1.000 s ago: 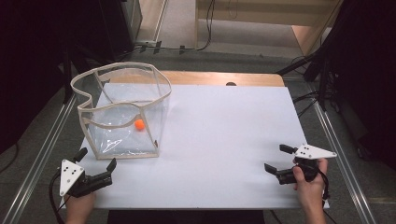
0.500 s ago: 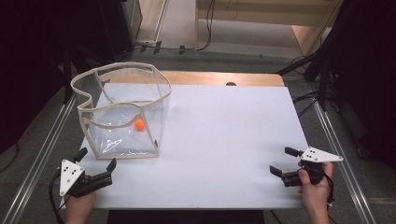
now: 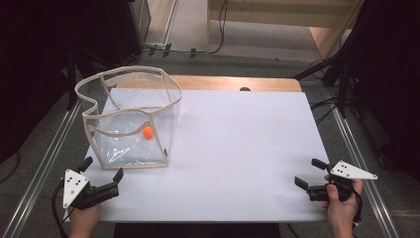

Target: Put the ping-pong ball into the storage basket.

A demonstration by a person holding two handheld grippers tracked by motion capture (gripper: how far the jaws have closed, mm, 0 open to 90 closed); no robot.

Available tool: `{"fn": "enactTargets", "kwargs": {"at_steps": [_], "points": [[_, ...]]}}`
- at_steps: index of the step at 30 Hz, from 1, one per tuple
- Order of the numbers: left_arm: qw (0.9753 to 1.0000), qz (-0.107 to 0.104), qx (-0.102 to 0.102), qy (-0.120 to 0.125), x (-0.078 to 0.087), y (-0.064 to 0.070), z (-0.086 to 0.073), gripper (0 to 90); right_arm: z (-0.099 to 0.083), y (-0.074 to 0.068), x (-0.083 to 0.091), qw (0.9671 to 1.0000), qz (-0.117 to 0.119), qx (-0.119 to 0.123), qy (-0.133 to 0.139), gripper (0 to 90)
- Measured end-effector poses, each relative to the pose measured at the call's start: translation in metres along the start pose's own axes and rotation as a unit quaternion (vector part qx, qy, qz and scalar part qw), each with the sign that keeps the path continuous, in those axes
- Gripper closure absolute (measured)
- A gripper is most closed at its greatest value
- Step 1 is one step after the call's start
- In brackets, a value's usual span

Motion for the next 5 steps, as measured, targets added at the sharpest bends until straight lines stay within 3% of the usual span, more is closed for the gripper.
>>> {"fn": "enactTargets", "kwargs": {"at_steps": [5], "points": [[1.0, 0.0, -0.001, 0.0, -0.0003, 0.0001, 0.0001, 0.0, -0.001, 0.0014, 0.0035, 1.0, -0.006, -0.006, 0.005, 0.0]]}}
Point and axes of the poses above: each handheld gripper's, and its own axes: x roughly backward along the jaws, z roughly out of its top, y roughly to its right, the point moved 3 cm from there along -x, roughly forward along the jaws, and after that the axes turned 15 degrees about x, right-handed, at the moved point
